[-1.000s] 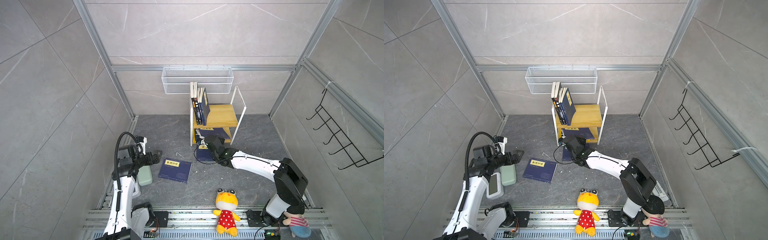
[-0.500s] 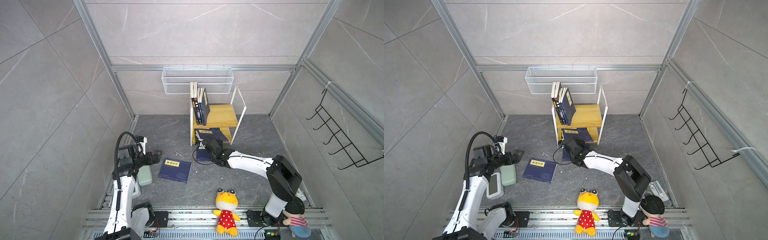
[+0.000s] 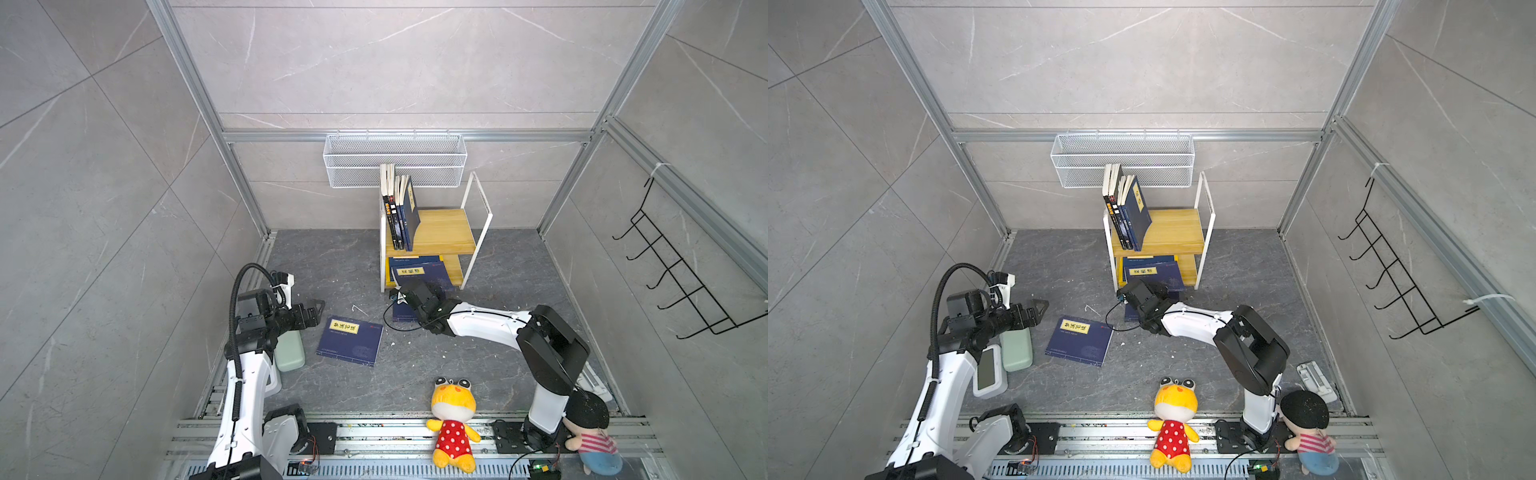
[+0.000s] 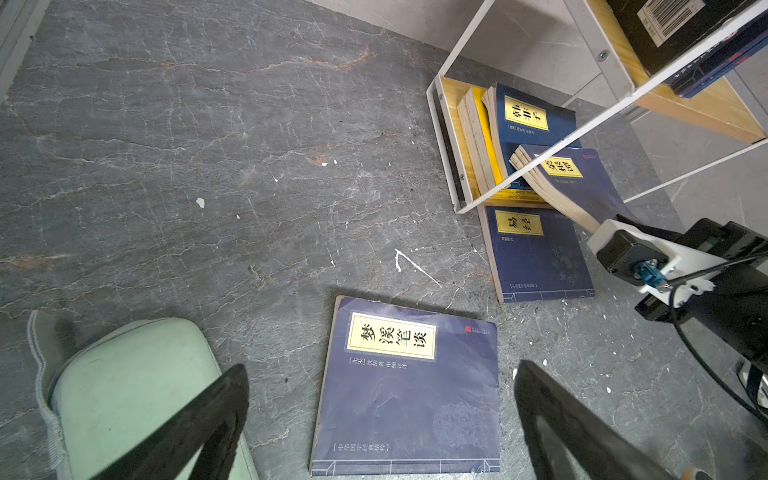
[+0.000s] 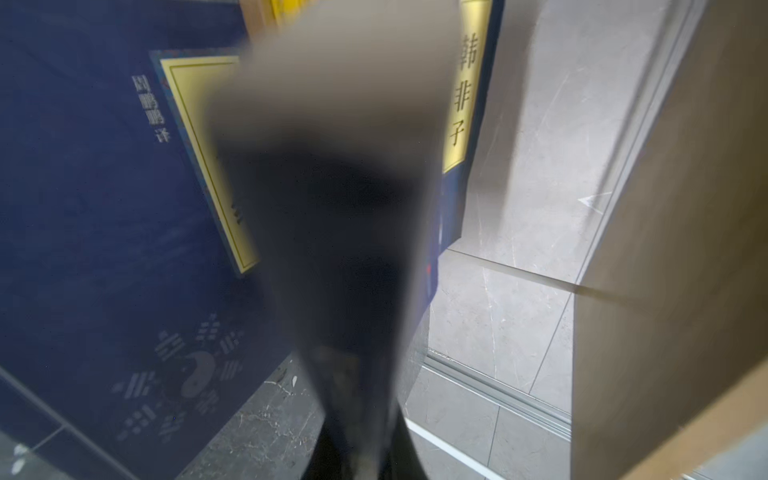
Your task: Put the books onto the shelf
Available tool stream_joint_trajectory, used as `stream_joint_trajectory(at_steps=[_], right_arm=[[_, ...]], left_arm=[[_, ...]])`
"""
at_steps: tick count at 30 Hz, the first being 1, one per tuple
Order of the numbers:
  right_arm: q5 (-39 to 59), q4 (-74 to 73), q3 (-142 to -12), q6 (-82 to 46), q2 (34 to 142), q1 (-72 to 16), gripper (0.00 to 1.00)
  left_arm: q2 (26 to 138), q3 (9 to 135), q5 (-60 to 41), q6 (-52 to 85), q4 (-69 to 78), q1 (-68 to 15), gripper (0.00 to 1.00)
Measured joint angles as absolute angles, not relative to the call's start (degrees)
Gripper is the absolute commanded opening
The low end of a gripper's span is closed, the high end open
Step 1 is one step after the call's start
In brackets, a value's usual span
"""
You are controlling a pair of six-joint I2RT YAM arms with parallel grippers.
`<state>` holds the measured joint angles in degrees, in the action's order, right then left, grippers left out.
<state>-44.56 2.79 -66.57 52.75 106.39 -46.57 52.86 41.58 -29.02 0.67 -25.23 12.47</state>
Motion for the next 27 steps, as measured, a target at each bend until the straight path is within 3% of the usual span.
stream_joint_trajectory(at_steps=[18, 23, 25, 27], right_arm=[[-44.1, -0.67, -77.03, 56.42, 114.3, -42.98, 0.01], [-42.92, -0.1, -78.13, 56.4, 115.22, -42.65, 0.14], [-41.89, 0.73, -78.54, 56.42, 115.44, -42.65, 0.33], [-40.49, 2.02, -78.89, 56.25, 115.63, -42.65, 0.44]], left_arm=[[52.84, 41.56, -29.06, 0.64, -25.23, 12.14, 1.0], [52.84, 41.56, -29.06, 0.62, -25.21, 12.01, 1.0], [52.84, 41.56, -29.06, 0.62, -25.23, 11.86, 1.0], [52.84, 41.56, -29.06, 0.6, -25.23, 11.81, 1.0]])
